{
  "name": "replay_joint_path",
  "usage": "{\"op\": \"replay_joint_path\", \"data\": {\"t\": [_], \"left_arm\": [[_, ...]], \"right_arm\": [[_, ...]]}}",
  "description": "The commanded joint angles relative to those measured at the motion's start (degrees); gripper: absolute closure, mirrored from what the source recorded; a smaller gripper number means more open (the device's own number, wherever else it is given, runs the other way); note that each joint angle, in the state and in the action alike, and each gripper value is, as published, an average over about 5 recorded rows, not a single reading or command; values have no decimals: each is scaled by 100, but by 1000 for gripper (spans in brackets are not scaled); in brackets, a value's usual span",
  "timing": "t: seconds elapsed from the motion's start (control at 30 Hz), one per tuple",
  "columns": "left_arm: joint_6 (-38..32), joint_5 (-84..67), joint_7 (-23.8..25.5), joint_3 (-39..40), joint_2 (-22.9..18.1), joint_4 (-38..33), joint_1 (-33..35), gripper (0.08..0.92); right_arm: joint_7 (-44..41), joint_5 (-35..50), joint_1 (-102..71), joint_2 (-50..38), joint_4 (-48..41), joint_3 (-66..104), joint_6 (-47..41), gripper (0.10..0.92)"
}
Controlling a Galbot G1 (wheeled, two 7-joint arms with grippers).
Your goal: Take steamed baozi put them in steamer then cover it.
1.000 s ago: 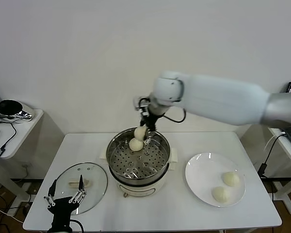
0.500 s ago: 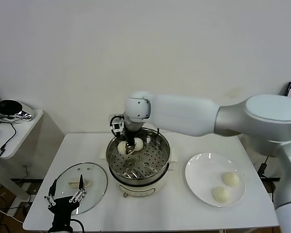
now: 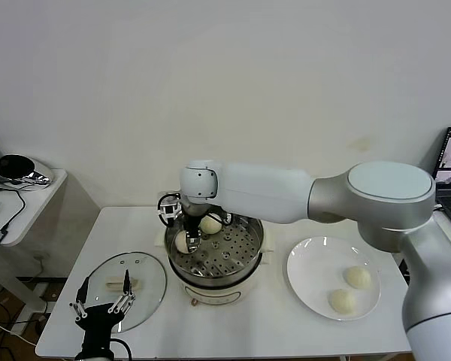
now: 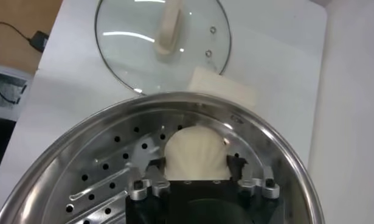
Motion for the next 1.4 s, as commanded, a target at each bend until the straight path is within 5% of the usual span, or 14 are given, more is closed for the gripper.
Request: {"op": "replay_joint_path", "data": {"t": [0.03, 0.6, 0.87, 1.1, 1.4], "left_arm": [[4, 8, 0, 12, 1, -9, -6, 177], [17, 167, 16, 170, 45, -68, 71, 177], [-16, 395, 6, 314, -23, -70, 240, 177], [-53, 476, -8, 263, -18, -48, 362, 177], [-91, 551, -23, 259, -65, 34, 418, 177]], "right_arm": [[-107, -11, 318, -259, 230, 4, 4, 217], [-1243, -1013, 2094, -4601, 3344, -892, 922, 203], [-1409, -2233, 1069, -6062, 3698, -494, 1540, 203], [-1328, -3236, -1779, -7090, 3705, 1719, 1940, 203], [-1181, -3701, -3038, -7194, 3576, 2431, 2218, 203]]}}
